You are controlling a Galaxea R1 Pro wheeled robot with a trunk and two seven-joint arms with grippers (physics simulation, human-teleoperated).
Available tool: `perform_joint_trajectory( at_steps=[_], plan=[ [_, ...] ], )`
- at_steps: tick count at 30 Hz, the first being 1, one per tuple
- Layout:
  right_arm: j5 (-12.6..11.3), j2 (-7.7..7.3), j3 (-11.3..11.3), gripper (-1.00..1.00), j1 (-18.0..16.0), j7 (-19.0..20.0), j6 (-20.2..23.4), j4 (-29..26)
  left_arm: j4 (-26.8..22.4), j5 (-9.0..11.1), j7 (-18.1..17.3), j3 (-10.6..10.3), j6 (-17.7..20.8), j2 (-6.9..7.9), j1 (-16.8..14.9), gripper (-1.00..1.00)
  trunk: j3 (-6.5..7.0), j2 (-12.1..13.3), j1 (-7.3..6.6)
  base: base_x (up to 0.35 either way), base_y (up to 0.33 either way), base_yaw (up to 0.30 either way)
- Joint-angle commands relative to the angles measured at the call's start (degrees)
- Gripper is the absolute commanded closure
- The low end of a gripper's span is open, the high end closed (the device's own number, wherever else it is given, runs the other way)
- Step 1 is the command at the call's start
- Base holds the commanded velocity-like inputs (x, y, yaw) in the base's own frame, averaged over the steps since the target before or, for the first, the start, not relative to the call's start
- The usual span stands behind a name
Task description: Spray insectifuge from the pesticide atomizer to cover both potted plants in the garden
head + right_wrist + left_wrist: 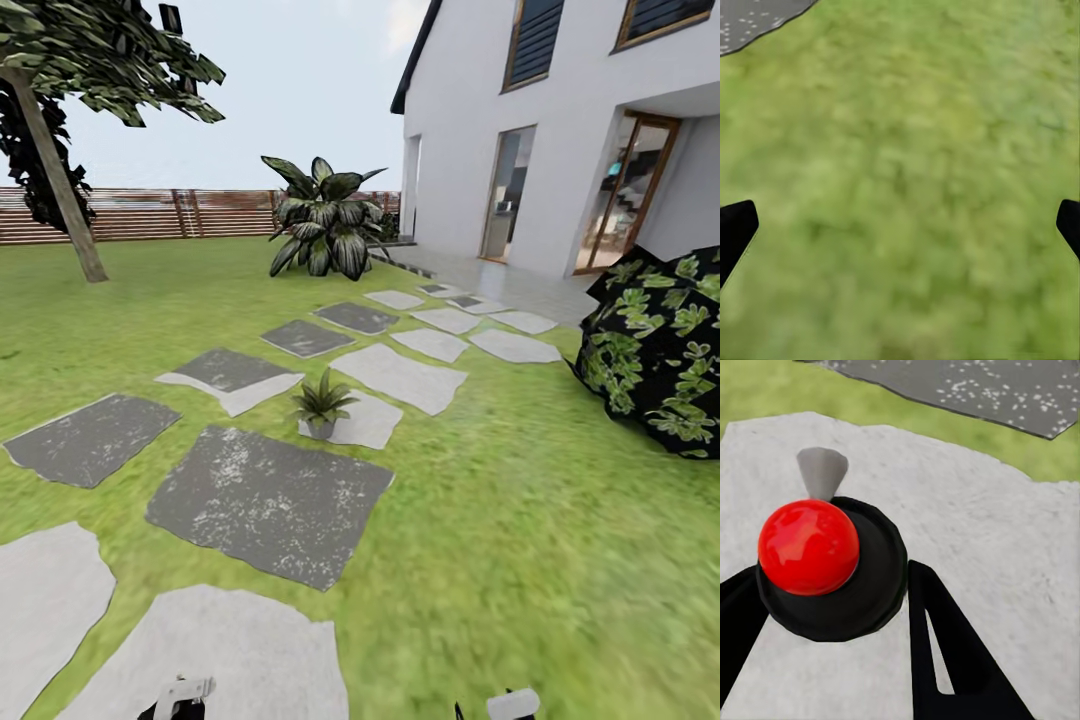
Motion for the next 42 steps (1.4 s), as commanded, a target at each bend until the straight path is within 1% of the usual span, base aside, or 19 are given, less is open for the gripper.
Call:
perform_joint_trajectory(
  at_steps=[1,15,18,20,24,32,40,42],
  plan=[
    [0.3,0.0,0.4,-1.0,0.0,-0.6,-0.1,0.1,0.1,0.6,-0.3,-0.1,-0.1,0.01,0.0,1.0,-0.05,0.0,0.03,0.341,0.072,0.0],
    [0.4,-0.03,0.4,-1.0,0.0,-0.6,-0.1,0.1,0.1,0.6,-0.3,-0.1,-0.1,0.01,0.0,1.0,-0.05,0.0,0.03,0.34,0.076,0.0],
    [-0.6,0.95,0.2,-1.0,-0.9,-1.6,-1.0,0.2,-0.1,1.6,0.6,0.9,-1.1,-0.08,0.0,1.0,-0.05,0.0,0.03,0.0,0.0,0.0],
    [-1.1,1.12,0.1,-1.0,-0.9,-1.5,-0.9,0.2,-0.2,2.2,1.2,0.9,-1.5,-0.1,0.0,1.0,-0.05,0.0,0.03,0.013,0.0,0.0],
    [-1.1,1.27,0.2,-1.0,-1.2,-1.3,-1.3,-1.0,-1.4,1.9,2.3,0.8,-1.5,-0.08,0.1,1.0,-0.05,0.0,0.03,0.206,0.0,0.0],
    [-1.1,1.18,0.2,-1.0,-1.3,-1.2,-1.4,-3.5,-4.0,1.8,2.2,0.6,-1.4,-0.08,0.1,1.0,-0.05,0.0,0.03,0.322,-0.066,0.0],
    [-1.1,1.18,0.2,-1.0,-1.3,-1.2,-1.4,-3.5,-4.5,1.2,2.1,0.4,-0.9,-0.09,-0.7,1.0,-0.05,0.0,0.03,0.304,-0.133,0.0],
    [-1.1,1.18,0.2,-1.0,-1.3,-1.2,-1.4,-3.5,-5.3,1.2,2.1,0.2,-0.7,-0.08,-0.9,1.0,-0.05,0.0,0.03,0.303,-0.138,0.0]
  ],
)
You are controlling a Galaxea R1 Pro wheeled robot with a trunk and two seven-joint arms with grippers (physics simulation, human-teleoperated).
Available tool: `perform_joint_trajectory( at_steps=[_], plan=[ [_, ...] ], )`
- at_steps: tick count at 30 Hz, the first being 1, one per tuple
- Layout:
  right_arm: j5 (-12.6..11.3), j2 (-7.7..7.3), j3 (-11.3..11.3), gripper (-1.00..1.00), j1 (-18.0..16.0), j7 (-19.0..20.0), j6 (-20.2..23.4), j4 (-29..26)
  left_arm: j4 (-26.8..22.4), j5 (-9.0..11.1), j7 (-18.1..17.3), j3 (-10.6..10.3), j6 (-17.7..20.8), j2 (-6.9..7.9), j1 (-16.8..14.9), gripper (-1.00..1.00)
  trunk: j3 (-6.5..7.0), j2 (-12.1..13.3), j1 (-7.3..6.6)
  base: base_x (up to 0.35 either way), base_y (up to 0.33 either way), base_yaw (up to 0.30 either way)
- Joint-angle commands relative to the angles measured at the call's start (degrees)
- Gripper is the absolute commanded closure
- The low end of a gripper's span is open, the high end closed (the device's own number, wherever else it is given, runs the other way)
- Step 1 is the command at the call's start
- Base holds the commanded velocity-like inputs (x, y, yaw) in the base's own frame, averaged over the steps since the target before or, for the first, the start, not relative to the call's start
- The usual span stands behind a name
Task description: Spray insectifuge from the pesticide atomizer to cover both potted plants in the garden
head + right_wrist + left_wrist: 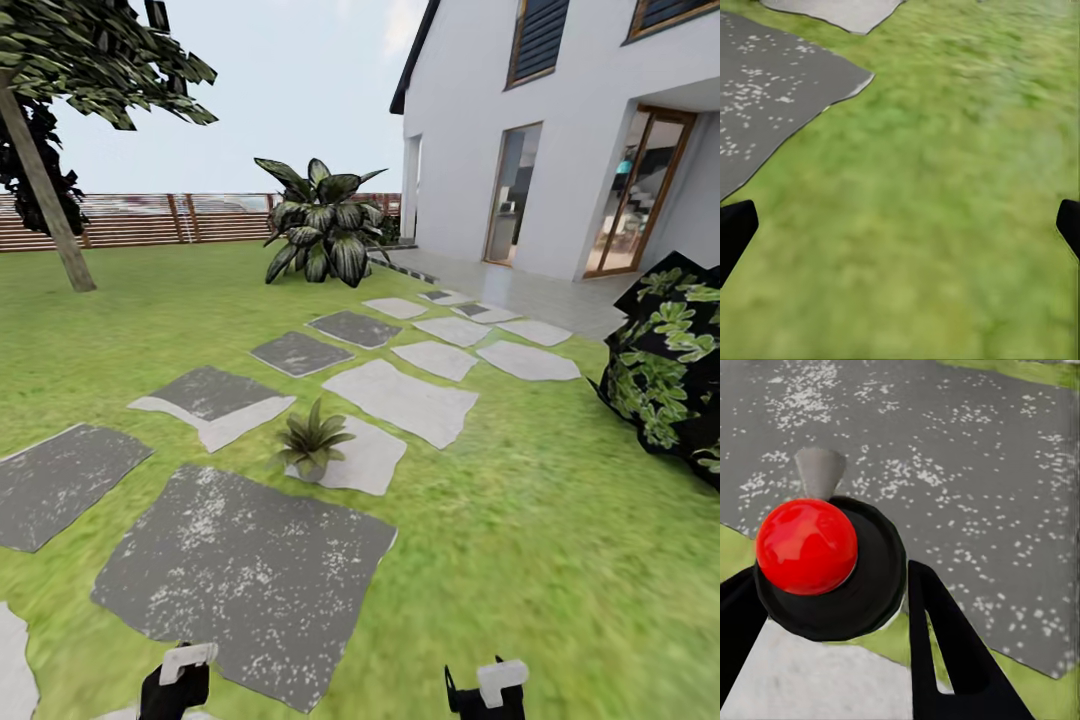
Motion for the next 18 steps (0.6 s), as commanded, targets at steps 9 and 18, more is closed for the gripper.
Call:
perform_joint_trajectory(
  at_steps=[9,18],
  plan=[
    [0.5,0.0,0.3,-1.0,0.0,-0.6,0.0,0.0,-2.7,0.3,-0.2,-0.3,0.0,-0.24,-0.7,1.0,-0.05,0.0,0.02,0.331,-0.047,0.0],
    [2.3,-0.31,0.8,-1.0,-0.2,1.2,0.4,-9.2,-4.3,-19.4,-5.1,-0.3,8.7,-0.14,-6.2,1.0,-0.05,0.0,0.02,0.341,0.0,0.0]
  ],
)
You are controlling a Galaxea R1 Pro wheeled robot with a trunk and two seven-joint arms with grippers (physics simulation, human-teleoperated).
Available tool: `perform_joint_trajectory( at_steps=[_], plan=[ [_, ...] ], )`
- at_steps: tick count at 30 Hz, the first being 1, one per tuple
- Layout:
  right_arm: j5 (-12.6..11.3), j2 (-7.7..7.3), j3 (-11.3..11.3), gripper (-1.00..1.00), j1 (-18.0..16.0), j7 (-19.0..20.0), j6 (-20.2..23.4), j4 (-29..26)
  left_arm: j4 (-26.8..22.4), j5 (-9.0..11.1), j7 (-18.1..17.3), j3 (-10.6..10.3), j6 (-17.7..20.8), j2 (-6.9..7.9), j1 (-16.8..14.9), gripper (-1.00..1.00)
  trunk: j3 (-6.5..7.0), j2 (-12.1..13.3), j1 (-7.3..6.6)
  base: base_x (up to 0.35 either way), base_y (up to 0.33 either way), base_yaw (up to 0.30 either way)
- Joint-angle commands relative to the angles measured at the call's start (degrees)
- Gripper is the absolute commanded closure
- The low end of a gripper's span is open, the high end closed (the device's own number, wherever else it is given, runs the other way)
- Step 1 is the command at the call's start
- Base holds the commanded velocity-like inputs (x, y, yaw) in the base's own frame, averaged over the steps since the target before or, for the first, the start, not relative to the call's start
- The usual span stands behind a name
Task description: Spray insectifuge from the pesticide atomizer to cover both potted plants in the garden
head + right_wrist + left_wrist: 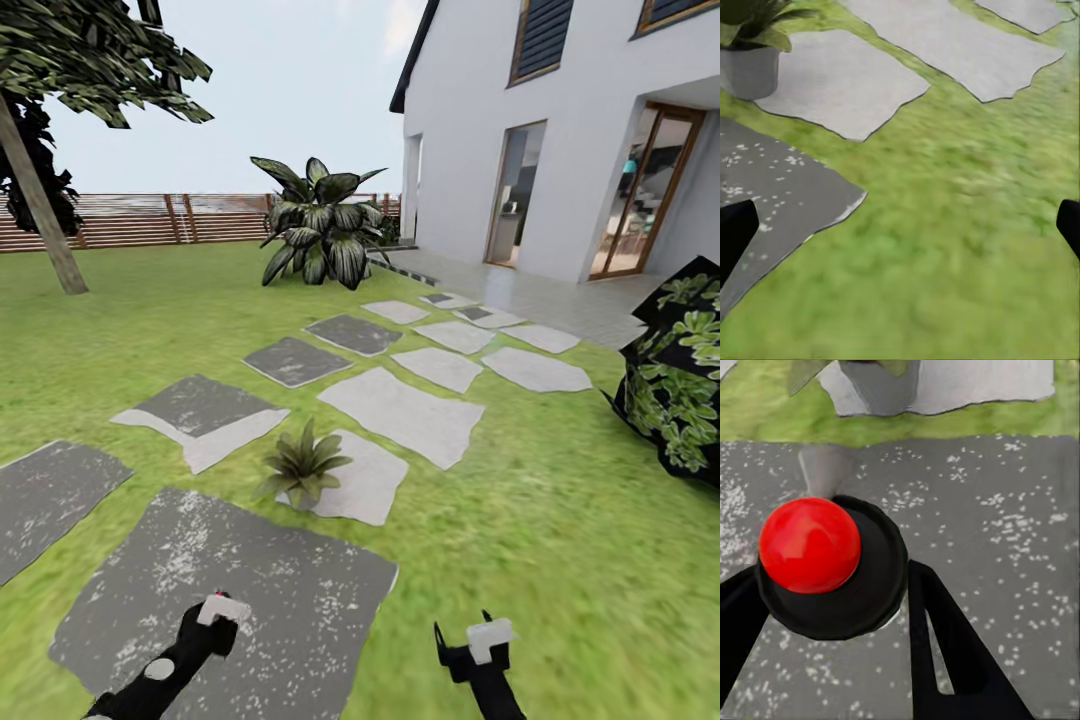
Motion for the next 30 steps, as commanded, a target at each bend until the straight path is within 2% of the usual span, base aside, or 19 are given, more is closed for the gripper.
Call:
perform_joint_trajectory(
  at_steps=[1,2,3,4,5,6,8,9,10,12,14,16,18,20,22,26,30],
  plan=[
    [1.7,-0.09,0.2,-1.0,-0.1,0.9,0.1,-1.3,-0.1,-3.3,-2.1,0.0,1.5,0.06,-1.0,1.0,-0.07,0.0,0.03,0.34,0.0,0.0],
    [4.2,-0.15,0.2,-1.0,-0.2,4.1,0.6,-3.0,-0.4,-6.9,-5.7,0.0,3.4,0.14,-2.3,1.0,-0.07,0.0,0.03,0.34,0.0,0.0],
    [6.3,-0.18,0.2,-1.0,-0.4,6.8,1.3,-4.3,-0.8,-8.9,-8.2,0.0,4.2,0.2,-3.0,1.0,-0.07,0.0,0.03,0.341,0.0,0.0],
    [9.5,-0.2,0.2,-1.0,-1.0,11.1,3.4,-6.5,-1.4,-11.2,-11.7,0.0,5.0,0.28,-3.9,1.0,-0.07,0.0,0.03,0.341,0.0,0.0],
    [11.2,-0.21,0.1,-1.0,-1.4,13.9,5.5,-7.9,-1.7,-12.6,-13.8,0.0,5.4,0.31,-4.4,1.0,-0.07,0.0,0.03,0.341,0.0,0.0],
    [13.1,-0.21,0.1,-1.0,-2.1,17.9,9.0,-9.9,-2.2,-14.8,-16.8,0.0,6.3,0.38,-5.2,1.0,-0.07,0.0,0.03,0.34,0.0,0.0],
    [14.2,-0.22,0.1,-1.0,-3.1,23.0,13.4,-12.1,-2.6,-18.6,-21.1,0.0,8.9,0.35,-6.3,1.0,-0.07,0.0,0.03,0.341,0.0,0.0],
    [14.6,-0.19,0.1,-1.0,-4.0,26.9,15.7,-13.6,-2.9,-21.6,-24.4,0.1,11.1,0.31,-7.2,1.0,-0.07,0.0,0.03,0.341,0.0,0.0],
    [14.8,-0.15,0.1,-1.0,-4.8,29.7,16.9,-14.5,-3.3,-23.3,-26.5,0.1,12.3,0.3,-7.8,1.0,-0.07,0.0,0.03,0.341,0.0,0.0],
    [15.1,-0.03,0.1,-1.0,-6.9,38.3,19.5,-16.5,-4.6,-27.1,-32.4,0.1,14.0,0.24,-8.9,1.0,-0.07,0.0,0.03,0.341,0.0,0.0],
    [15.1,0.1,0.1,-1.0,-7.9,42.4,21.5,-17.4,-5.6,-28.9,-35.7,0.1,14.4,0.25,-9.1,1.0,-0.07,0.0,0.03,0.341,0.0,0.0],
    [15.2,0.27,0.2,-1.0,-8.6,44.5,23.6,-18.5,-6.6,-30.7,-38.0,0.0,14.6,0.26,-9.2,1.0,-0.07,0.0,0.03,0.341,0.0,0.0],
    [15.3,0.39,0.3,-1.0,-9.4,47.3,26.4,-20.7,-7.8,-33.5,-40.5,0.1,14.7,0.19,-9.3,1.0,-0.07,0.0,0.03,0.323,0.0,0.0],
    [15.4,0.43,0.3,-1.0,-9.6,50.5,28.1,-22.4,-8.6,-34.7,-41.6,0.1,14.8,0.06,-9.3,1.0,-0.07,0.0,0.03,0.267,0.0,0.0],
    [15.5,0.4,0.4,-1.0,-9.8,55.1,30.2,-25.4,-10.0,-35.5,-42.5,0.1,16.2,-0.32,-9.4,1.0,-0.07,0.0,0.03,0.157,0.0,0.0],
    [17.0,0.39,0.5,-1.0,-9.8,56.2,30.7,-26.2,-10.3,-35.6,-43.4,0.0,17.2,-0.49,-9.4,1.0,-0.07,0.0,0.03,0.041,0.0,0.0],
    [20.6,0.53,0.5,-1.0,-9.8,56.5,30.8,-26.3,-10.4,-35.6,-45.8,0.1,17.4,-0.76,-9.4,1.0,-0.07,0.0,0.03,0.004,0.0,0.0]
  ],
)
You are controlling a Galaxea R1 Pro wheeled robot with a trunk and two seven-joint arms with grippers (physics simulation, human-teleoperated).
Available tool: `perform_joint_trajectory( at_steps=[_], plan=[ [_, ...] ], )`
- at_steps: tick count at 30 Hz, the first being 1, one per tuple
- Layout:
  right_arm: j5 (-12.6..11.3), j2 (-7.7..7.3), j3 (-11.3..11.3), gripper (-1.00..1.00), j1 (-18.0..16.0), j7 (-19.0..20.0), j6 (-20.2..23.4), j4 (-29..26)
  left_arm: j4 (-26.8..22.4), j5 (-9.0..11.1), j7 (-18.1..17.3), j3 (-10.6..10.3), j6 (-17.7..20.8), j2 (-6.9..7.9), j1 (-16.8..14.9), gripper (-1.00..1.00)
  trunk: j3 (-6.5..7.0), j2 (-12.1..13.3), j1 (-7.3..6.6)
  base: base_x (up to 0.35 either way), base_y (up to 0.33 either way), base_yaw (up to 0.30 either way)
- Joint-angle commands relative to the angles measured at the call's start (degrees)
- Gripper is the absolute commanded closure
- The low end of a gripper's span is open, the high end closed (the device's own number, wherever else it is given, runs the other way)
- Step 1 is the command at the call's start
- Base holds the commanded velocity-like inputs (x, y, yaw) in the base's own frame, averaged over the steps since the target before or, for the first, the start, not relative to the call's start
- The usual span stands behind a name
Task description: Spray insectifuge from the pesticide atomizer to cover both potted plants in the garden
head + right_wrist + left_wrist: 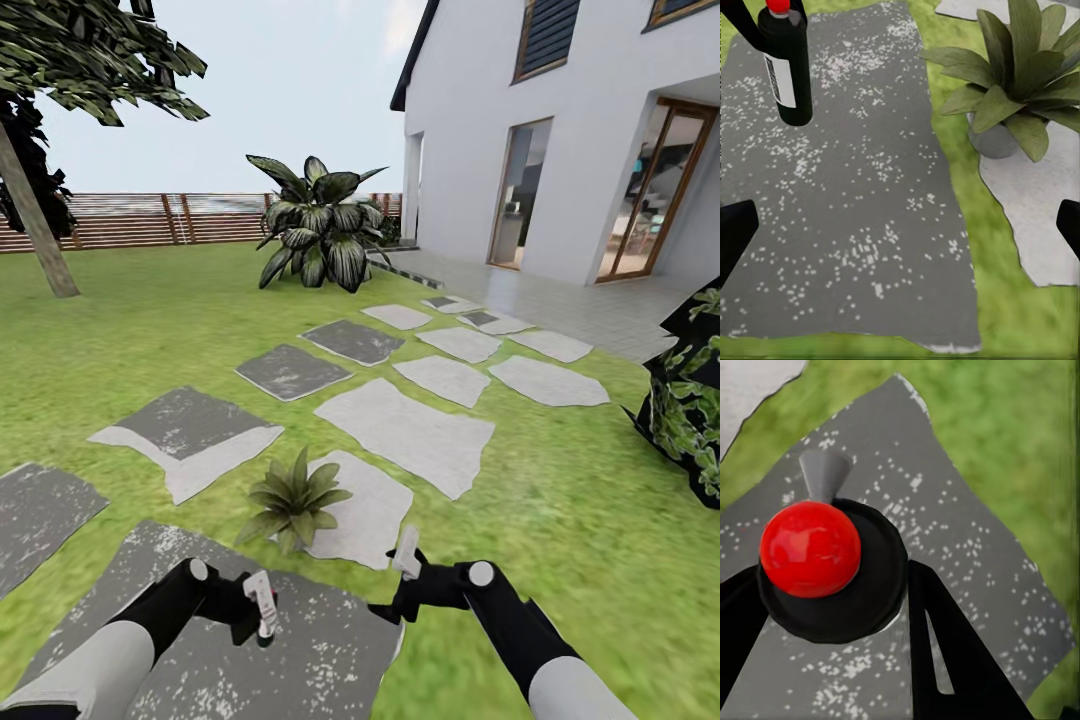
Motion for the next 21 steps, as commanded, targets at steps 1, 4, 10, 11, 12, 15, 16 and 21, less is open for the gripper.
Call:
perform_joint_trajectory(
  at_steps=[1,4,10,11,12,15,16,21],
  plan=[
    [1.1,0.12,-0.1,-1.0,0.0,0.4,-0.5,0.0,-0.2,-0.2,-0.5,-0.1,0.0,-0.07,0.0,1.0,-0.05,0.0,-0.01,0.0,0.0,0.0],
    [1.5,0.24,-0.1,-1.0,0.0,1.4,0.0,0.1,-0.3,-0.1,-0.8,-0.1,0.0,-0.32,0.0,1.0,-0.05,0.0,-0.01,0.021,0.0,0.0],
    [1.7,0.25,0.0,-1.0,0.0,1.8,0.3,0.3,-0.4,-0.1,-0.8,-0.1,0.0,-0.52,0.1,1.0,-0.05,0.0,-0.01,0.28,0.029,0.0],
    [1.7,0.26,0.0,-1.0,0.0,1.9,0.3,0.3,-0.4,-0.1,-0.9,-0.1,0.0,-0.53,0.1,1.0,-0.05,0.0,-0.01,0.33,0.078,0.0],
    [1.7,0.27,0.0,-1.0,0.0,1.9,0.3,0.3,-0.4,-0.1,-0.9,-0.1,0.0,-0.53,0.1,1.0,-0.05,0.0,-0.01,0.334,0.087,0.0],
    [1.7,0.29,0.0,-1.0,0.0,1.9,0.3,0.3,-0.4,-0.1,-0.9,0.0,0.0,-0.53,0.1,1.0,-0.05,0.0,-0.01,0.336,0.098,0.0],
    [1.7,0.31,0.0,-1.0,0.0,1.9,0.3,0.3,-0.4,-0.1,-1.0,0.0,0.0,-0.57,0.1,1.0,-0.05,0.0,-0.01,0.337,0.107,0.0],
    [1.8,0.31,0.0,1.0,0.0,1.9,0.3,0.3,-0.3,0.0,-1.0,-0.1,-0.1,-1.04,0.3,1.0,-0.05,0.0,-0.01,0.338,0.114,0.0]
  ],
)
